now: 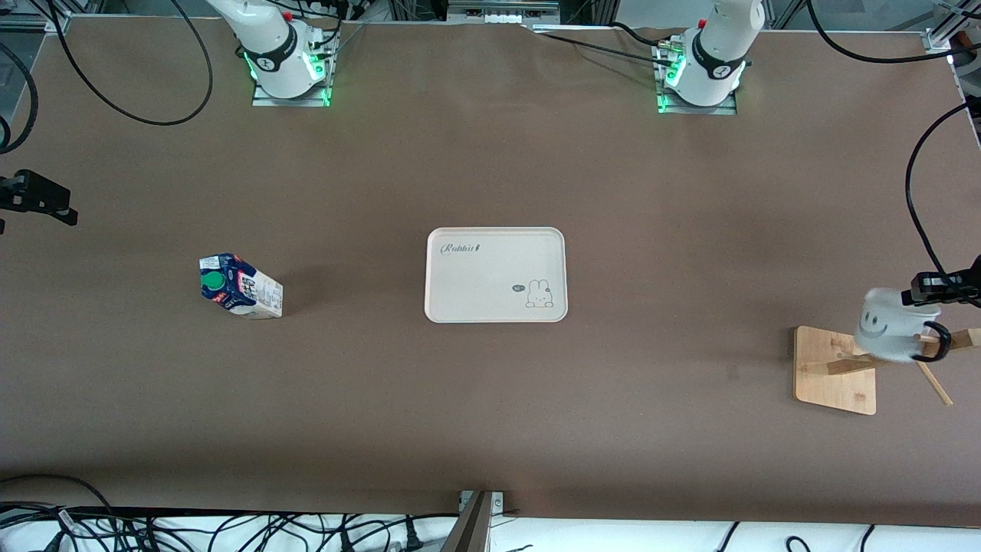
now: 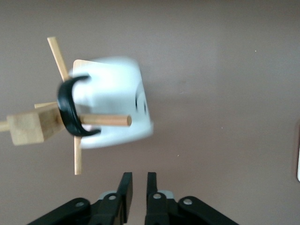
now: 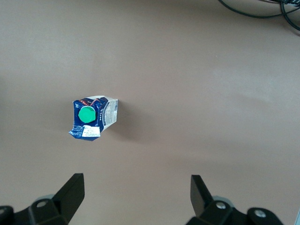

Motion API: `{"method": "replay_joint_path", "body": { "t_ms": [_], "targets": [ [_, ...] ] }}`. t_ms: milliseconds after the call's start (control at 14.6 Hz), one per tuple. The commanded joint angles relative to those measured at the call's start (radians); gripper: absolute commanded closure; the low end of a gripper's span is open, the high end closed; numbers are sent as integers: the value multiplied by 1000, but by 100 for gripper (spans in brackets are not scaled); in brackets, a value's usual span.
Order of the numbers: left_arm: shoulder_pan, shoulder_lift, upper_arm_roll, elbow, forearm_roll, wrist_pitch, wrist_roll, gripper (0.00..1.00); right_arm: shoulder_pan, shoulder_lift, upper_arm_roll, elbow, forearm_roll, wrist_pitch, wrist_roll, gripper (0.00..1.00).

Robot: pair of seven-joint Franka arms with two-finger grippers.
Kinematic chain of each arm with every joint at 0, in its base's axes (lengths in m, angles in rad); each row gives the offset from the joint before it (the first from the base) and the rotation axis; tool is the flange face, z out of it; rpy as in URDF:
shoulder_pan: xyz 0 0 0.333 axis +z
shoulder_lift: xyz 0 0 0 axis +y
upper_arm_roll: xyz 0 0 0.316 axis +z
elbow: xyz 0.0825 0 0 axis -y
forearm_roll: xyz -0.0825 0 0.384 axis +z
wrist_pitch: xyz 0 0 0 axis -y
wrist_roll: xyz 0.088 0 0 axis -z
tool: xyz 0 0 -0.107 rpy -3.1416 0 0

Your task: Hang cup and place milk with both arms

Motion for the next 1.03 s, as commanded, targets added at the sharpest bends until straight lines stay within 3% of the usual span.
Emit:
{"method": "replay_joint_path", "body": {
  "t_ms": [0, 824, 961],
  "targets": [
    [9, -7, -3, -11, -14, -9, 11, 0, -13, -40, 30, -32, -18, 7, 5, 0],
    [-141, -102, -24, -12, 3, -176, -52, 0, -14, -72, 24, -19, -9, -7, 17, 0],
    [-201, -160, 14, -76, 5, -141, -41, 0, -4, -72, 16, -21, -10, -24, 42, 0]
  ]
}}
